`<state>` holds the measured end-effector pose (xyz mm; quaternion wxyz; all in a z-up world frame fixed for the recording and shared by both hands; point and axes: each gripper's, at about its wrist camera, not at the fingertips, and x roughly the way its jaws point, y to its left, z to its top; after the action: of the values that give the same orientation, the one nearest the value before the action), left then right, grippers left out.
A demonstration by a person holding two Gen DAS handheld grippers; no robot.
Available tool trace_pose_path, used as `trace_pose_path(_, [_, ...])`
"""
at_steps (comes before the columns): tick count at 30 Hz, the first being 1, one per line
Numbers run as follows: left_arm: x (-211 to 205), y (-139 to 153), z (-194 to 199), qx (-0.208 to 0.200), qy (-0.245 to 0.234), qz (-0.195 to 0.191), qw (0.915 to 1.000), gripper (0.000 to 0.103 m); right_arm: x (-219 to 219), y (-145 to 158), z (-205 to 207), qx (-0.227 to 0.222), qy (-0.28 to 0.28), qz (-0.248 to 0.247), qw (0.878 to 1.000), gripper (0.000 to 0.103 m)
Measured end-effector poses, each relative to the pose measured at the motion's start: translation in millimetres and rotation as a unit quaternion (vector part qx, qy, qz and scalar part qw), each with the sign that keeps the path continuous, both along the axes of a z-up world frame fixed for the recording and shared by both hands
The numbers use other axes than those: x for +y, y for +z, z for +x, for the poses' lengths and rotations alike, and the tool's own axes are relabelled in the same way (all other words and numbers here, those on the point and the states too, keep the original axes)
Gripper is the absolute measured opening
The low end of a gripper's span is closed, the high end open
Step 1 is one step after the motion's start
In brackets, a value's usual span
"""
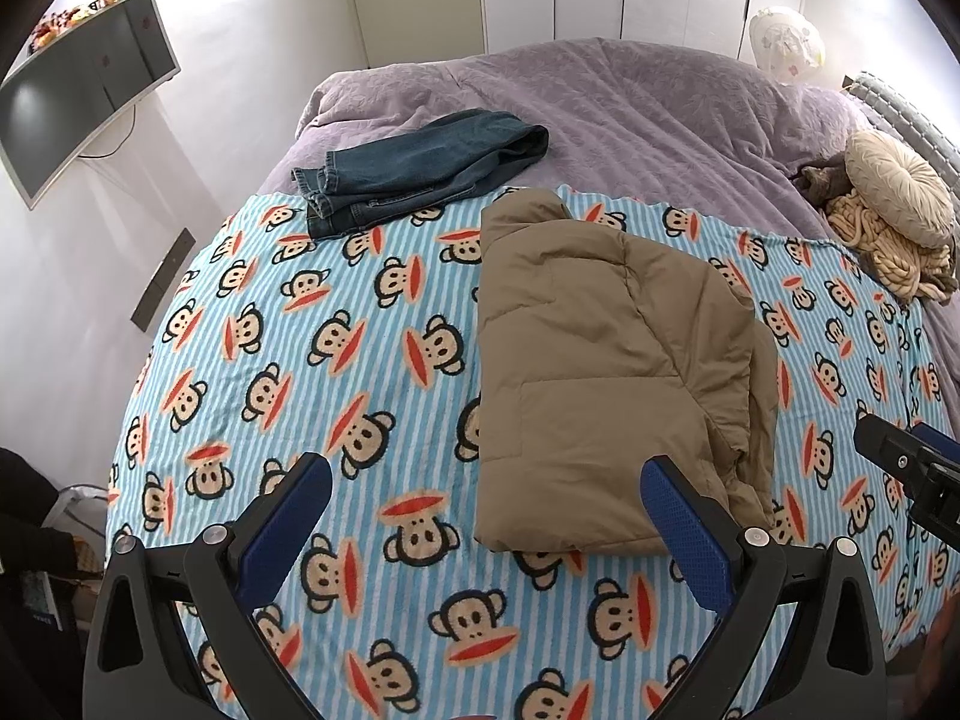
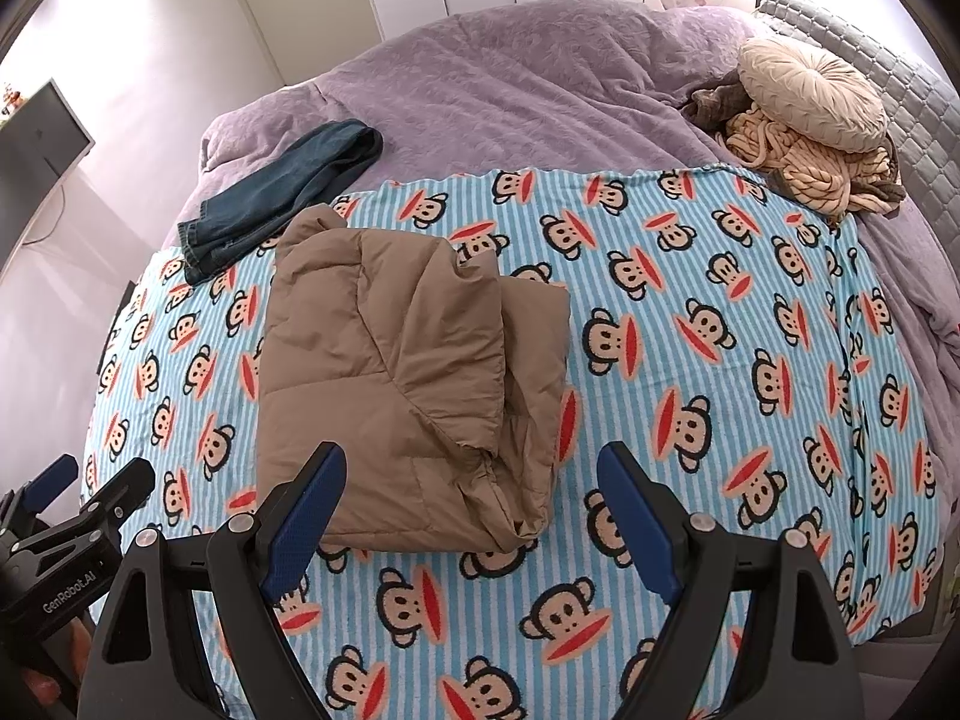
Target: Fold large clothes
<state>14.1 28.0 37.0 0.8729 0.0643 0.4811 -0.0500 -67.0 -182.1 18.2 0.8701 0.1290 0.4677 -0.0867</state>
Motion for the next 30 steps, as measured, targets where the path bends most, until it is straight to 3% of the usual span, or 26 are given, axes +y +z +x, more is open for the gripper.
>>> trace_pose_path(30, [0.7, 0.1, 1.0, 0.003, -0.002, 0.002, 1.0000, 0.103, 3.2, 1.4, -1.8, 0.000, -0.002, 0.000, 1.000, 0.088])
